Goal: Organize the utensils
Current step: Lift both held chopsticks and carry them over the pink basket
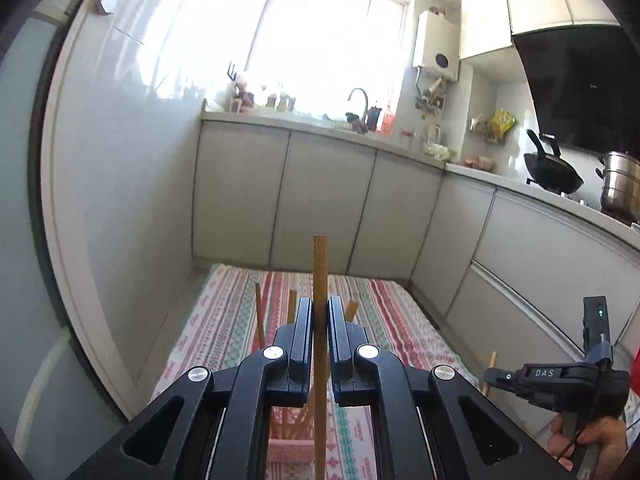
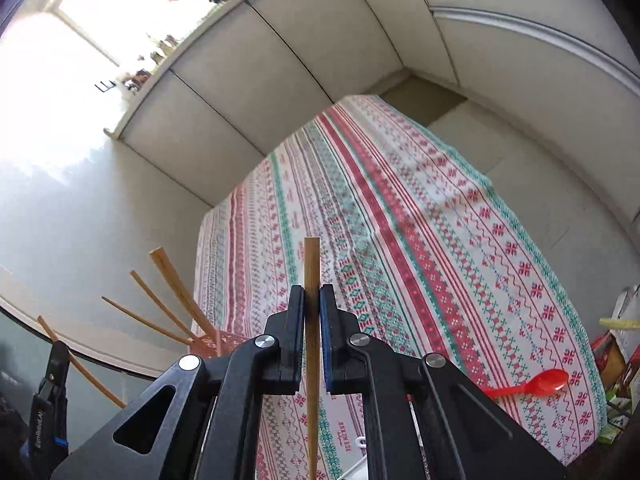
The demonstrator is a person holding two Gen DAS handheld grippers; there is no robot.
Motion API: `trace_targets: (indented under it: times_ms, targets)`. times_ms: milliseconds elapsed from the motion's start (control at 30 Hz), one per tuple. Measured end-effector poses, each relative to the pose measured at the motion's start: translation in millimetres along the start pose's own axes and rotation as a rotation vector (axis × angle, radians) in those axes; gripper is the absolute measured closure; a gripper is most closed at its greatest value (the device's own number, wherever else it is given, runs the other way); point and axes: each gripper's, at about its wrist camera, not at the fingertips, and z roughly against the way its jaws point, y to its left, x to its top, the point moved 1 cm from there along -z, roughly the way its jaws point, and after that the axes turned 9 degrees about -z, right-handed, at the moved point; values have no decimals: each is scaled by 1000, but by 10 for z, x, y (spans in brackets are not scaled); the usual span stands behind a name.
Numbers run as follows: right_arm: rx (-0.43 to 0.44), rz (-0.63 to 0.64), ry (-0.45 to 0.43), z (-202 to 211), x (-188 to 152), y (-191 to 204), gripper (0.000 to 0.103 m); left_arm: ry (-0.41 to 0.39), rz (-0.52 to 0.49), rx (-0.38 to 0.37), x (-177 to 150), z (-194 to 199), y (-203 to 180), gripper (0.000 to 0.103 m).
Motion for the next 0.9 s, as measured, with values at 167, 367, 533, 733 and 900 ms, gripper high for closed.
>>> trace_targets:
  times_ms: [167, 367, 533, 733, 900]
  targets:
    - [36, 69, -61, 121, -5, 144, 95, -135, 28, 75, 131, 40, 113, 96]
    - [58, 119, -90, 148, -53, 291, 95, -194, 55, 170, 115, -249, 260, 96]
    - [61, 148, -95, 97, -65, 357, 95, -178, 57, 232, -72, -544, 351, 96]
    - [59, 144, -95, 29, -40, 340, 95, -131, 44, 273, -300, -825, 374, 96]
    - [60, 138, -97, 29, -32, 314, 95, -80, 76, 253, -386, -947, 427, 96]
